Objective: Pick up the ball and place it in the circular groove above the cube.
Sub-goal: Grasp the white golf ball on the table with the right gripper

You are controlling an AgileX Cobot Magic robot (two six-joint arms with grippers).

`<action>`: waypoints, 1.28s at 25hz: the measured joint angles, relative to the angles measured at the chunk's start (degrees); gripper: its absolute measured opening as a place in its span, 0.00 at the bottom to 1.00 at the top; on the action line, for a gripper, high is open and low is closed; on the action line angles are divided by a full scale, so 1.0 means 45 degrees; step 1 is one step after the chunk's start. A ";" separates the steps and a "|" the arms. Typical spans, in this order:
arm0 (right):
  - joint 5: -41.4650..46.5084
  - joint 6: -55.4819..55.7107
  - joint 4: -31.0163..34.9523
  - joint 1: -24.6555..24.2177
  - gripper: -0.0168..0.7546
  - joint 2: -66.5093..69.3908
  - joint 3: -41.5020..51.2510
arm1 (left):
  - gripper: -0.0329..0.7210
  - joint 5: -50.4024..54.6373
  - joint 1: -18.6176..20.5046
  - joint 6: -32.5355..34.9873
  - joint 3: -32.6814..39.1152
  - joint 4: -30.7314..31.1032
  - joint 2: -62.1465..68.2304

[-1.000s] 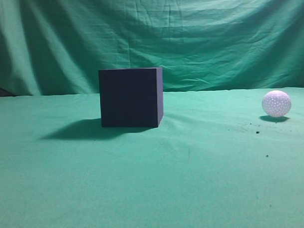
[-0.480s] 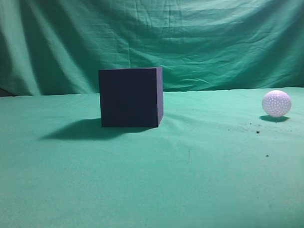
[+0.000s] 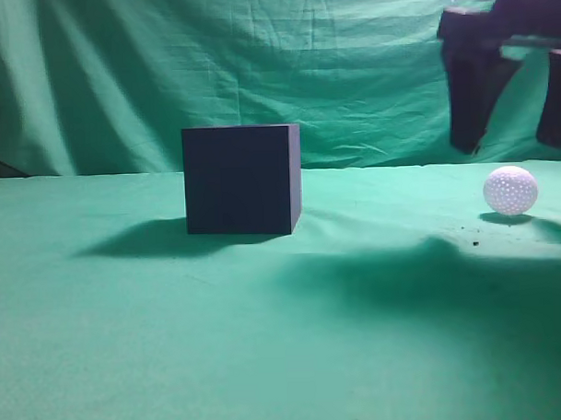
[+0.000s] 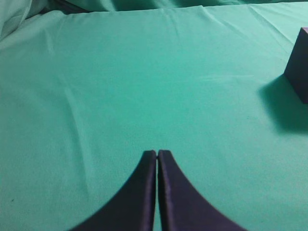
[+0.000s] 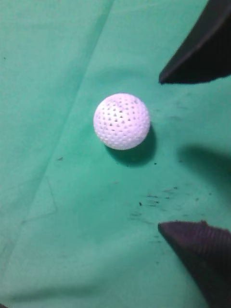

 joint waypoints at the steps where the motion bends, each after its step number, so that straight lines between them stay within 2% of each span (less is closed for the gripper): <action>1: -0.0072 0.0100 0.0000 0.0000 0.81 0.0254 -0.0135 | 0.04 0.0000 0.0000 0.0000 0.0000 0.0000 0.0000; 9: -0.0648 0.0779 -0.0433 0.0000 0.79 0.2084 -0.0941 | 0.04 0.0000 0.0000 0.0000 0.0000 0.0000 0.0000; 10: -0.0741 0.0779 -0.0487 0.0000 0.71 0.2196 -0.0965 | 0.04 0.0000 0.0000 0.0000 0.0000 0.0000 0.0000; 11: -0.0802 0.0779 -0.0521 0.0000 0.72 0.2315 -0.0965 | 0.04 0.0000 0.0000 0.0000 0.0000 0.0000 0.0000; 17: -0.0880 0.1009 -0.0651 -0.0022 0.42 0.2605 -0.1023 | 0.04 0.0000 0.0000 0.0000 0.0000 0.0000 0.0000; 20: -0.0886 0.1479 -0.0790 -0.0022 0.44 0.2605 -0.1022 | 0.04 0.0000 0.0000 0.0000 0.0000 0.0000 0.0000; 21: -0.0744 0.1604 -0.0812 -0.0022 0.38 0.2574 -0.1081 | 0.04 0.0000 0.0000 0.0000 0.0000 0.0000 0.0000; 25: -0.0215 0.1751 -0.0862 0.0120 0.41 0.2047 -0.1806 | 0.04 0.0000 0.0000 0.0000 0.0000 0.0000 0.0000; 28: -0.0025 0.1780 -0.0735 0.0718 0.41 0.1294 -0.2628 | 0.04 0.0000 0.0000 0.0000 0.0000 0.0000 0.0000; 32: 0.0067 0.1780 0.0027 0.2184 0.41 0.0863 -0.3766 | 0.04 0.0000 0.0000 0.0000 0.0000 0.0000 0.0000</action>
